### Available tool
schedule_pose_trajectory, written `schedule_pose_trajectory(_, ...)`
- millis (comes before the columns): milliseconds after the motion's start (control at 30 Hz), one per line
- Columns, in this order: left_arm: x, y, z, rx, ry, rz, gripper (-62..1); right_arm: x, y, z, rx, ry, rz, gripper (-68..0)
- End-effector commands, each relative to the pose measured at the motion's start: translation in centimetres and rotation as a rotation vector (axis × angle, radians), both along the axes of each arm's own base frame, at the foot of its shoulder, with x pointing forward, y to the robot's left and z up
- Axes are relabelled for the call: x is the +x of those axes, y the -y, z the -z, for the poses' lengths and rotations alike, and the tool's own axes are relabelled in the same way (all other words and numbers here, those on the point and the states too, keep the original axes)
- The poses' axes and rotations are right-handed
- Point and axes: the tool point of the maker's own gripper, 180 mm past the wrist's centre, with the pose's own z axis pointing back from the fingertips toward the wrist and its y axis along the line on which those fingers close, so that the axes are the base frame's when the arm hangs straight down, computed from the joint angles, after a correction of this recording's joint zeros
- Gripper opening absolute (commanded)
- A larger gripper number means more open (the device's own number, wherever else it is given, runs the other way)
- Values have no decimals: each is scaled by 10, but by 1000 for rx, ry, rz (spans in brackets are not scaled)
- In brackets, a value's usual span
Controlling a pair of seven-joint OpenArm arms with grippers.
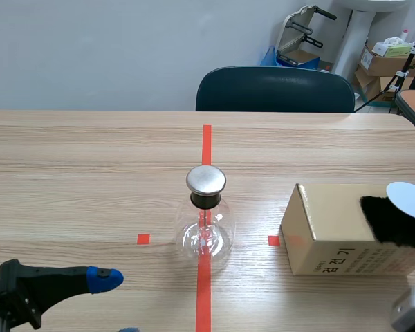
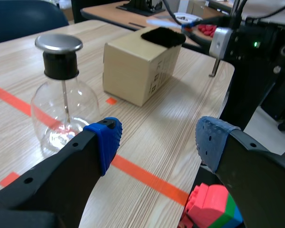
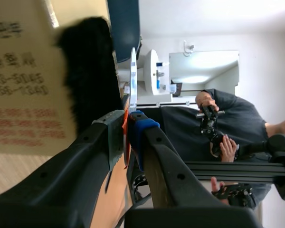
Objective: Do the electroscope experiment
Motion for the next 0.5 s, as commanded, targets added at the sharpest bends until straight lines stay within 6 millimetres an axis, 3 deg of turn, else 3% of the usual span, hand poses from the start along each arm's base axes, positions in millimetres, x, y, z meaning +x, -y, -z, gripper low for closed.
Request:
schedule_pose_trajectory(0, -5, 9, -15, -58, 1, 20, -245, 1, 1, -13, -26, 63, -11, -654)
schedule_pose_trajectory(233, -14, 19, -21, -74, -18, 63, -245, -13, 2, 8, -40, -4, -13, -654)
schedule_pose_trajectory(467, -16, 22, -20, -76, -24, 69, -245, -22, 6, 12, -52, -31, 1, -654)
